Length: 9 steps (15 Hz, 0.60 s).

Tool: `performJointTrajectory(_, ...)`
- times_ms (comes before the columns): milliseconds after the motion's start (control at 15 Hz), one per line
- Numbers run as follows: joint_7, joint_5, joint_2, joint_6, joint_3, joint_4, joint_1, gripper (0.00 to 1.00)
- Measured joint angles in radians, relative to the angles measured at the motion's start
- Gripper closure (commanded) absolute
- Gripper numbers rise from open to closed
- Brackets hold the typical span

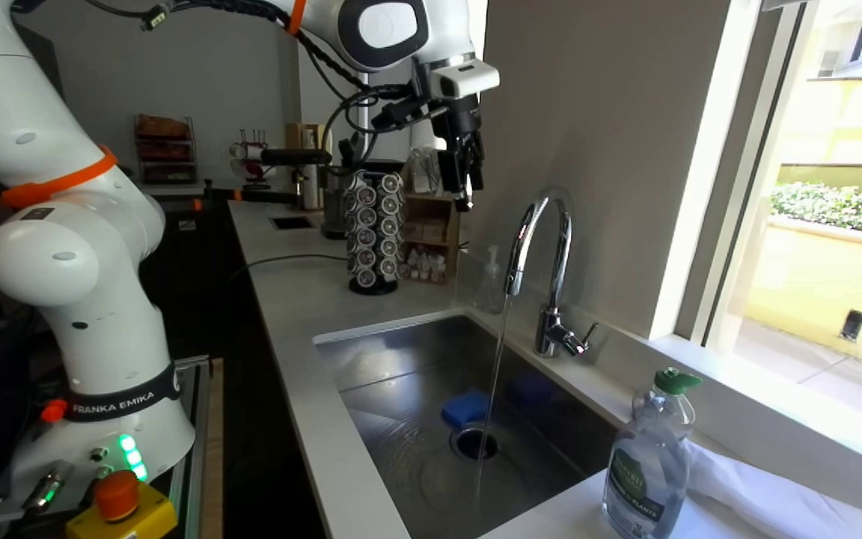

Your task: Close the tap

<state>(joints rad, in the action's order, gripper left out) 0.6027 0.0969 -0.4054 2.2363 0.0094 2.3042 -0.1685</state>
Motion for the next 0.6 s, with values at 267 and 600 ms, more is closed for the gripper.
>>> performJointTrajectory(267, -0.051, -0.067, -0.022, 0.041, -0.023, -0.033, -0.039, 0.0)
performJointTrajectory(600, -0.18, -0.095, -0.013, 0.115, -0.061, -0.087, -0.048, 0.0)
